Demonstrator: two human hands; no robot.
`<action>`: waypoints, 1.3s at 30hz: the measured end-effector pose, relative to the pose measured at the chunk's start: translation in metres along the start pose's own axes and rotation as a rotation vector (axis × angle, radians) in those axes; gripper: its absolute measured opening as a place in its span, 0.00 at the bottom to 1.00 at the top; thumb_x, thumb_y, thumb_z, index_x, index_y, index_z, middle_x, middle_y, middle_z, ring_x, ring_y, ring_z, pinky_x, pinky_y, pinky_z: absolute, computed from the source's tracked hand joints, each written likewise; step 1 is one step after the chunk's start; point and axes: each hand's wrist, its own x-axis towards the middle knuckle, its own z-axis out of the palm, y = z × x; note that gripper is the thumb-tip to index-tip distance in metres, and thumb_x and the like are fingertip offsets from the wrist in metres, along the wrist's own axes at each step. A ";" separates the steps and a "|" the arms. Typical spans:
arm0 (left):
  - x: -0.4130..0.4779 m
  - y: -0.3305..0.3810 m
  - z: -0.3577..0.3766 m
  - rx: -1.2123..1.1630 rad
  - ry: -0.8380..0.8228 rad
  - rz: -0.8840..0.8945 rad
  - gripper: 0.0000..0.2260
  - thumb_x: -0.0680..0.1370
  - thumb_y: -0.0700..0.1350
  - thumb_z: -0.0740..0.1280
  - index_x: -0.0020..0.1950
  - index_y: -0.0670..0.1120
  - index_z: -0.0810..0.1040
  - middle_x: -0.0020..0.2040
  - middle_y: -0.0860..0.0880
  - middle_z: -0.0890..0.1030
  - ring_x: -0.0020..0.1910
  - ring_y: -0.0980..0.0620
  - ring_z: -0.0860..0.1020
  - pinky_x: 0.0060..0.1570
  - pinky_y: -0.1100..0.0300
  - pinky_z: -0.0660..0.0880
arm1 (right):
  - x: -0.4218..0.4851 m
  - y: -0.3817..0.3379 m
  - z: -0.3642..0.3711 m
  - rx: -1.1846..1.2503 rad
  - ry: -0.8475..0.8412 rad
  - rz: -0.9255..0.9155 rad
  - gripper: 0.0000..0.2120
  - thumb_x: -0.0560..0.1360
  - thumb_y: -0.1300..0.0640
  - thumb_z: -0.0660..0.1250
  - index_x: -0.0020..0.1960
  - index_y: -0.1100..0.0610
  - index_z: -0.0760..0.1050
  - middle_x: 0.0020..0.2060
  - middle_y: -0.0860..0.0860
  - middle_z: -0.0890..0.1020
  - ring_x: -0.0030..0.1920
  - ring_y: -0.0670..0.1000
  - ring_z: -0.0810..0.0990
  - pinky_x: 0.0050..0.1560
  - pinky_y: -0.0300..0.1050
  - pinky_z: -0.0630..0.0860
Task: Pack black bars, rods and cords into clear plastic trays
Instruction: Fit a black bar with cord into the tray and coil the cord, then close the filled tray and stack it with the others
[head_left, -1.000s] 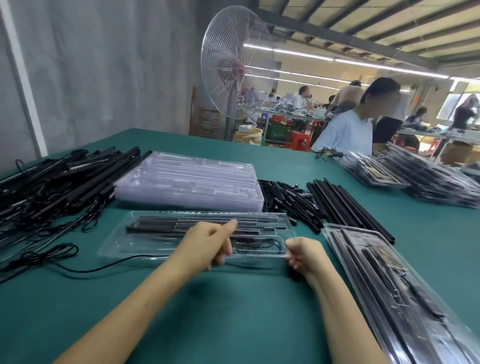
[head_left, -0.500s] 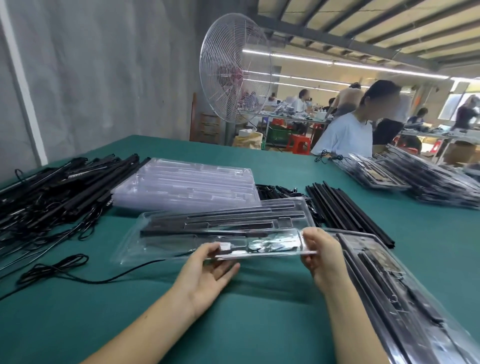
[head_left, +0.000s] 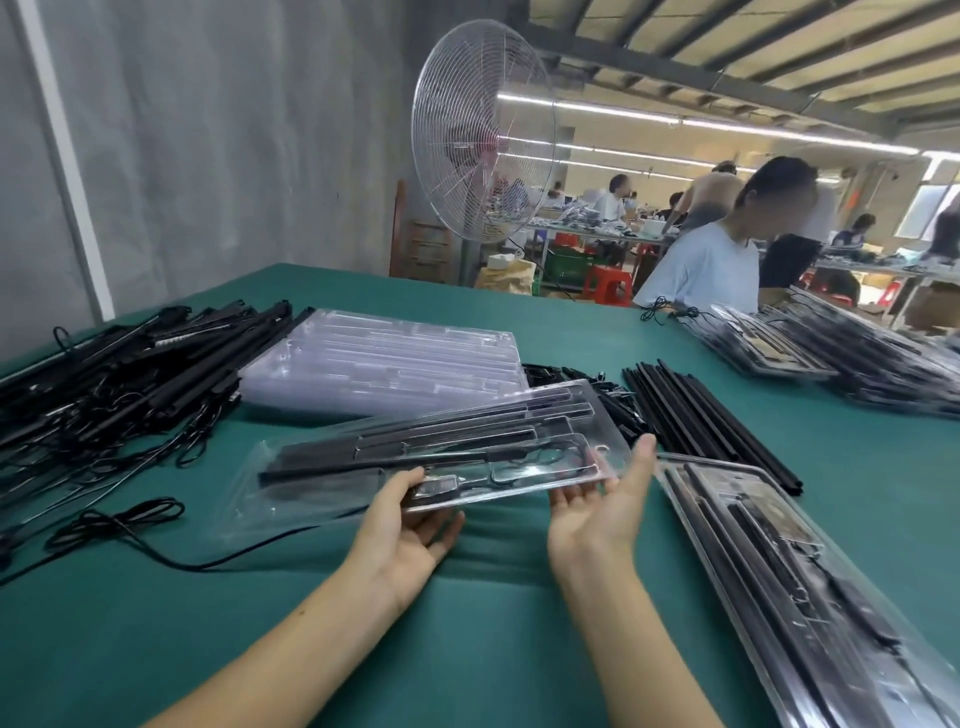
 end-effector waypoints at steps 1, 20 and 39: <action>0.000 0.000 0.000 -0.007 0.003 -0.001 0.07 0.76 0.41 0.65 0.38 0.44 0.73 0.28 0.45 0.80 0.34 0.47 0.76 0.34 0.56 0.78 | -0.006 0.010 0.004 -0.007 -0.020 0.020 0.21 0.73 0.38 0.64 0.55 0.54 0.73 0.54 0.52 0.76 0.50 0.51 0.75 0.58 0.47 0.71; -0.015 -0.021 0.010 0.168 -0.037 0.158 0.04 0.75 0.39 0.68 0.40 0.42 0.76 0.31 0.45 0.80 0.29 0.51 0.78 0.30 0.61 0.77 | -0.021 0.053 0.010 -0.168 -0.058 0.402 0.04 0.72 0.67 0.65 0.39 0.60 0.73 0.36 0.54 0.75 0.33 0.50 0.71 0.35 0.38 0.68; -0.012 -0.014 0.011 0.020 -0.094 0.004 0.03 0.76 0.34 0.63 0.47 0.40 0.75 0.39 0.43 0.76 0.35 0.49 0.76 0.33 0.61 0.76 | -0.033 0.067 0.018 0.000 -0.026 0.328 0.08 0.71 0.73 0.65 0.38 0.62 0.72 0.35 0.57 0.77 0.33 0.52 0.76 0.26 0.36 0.76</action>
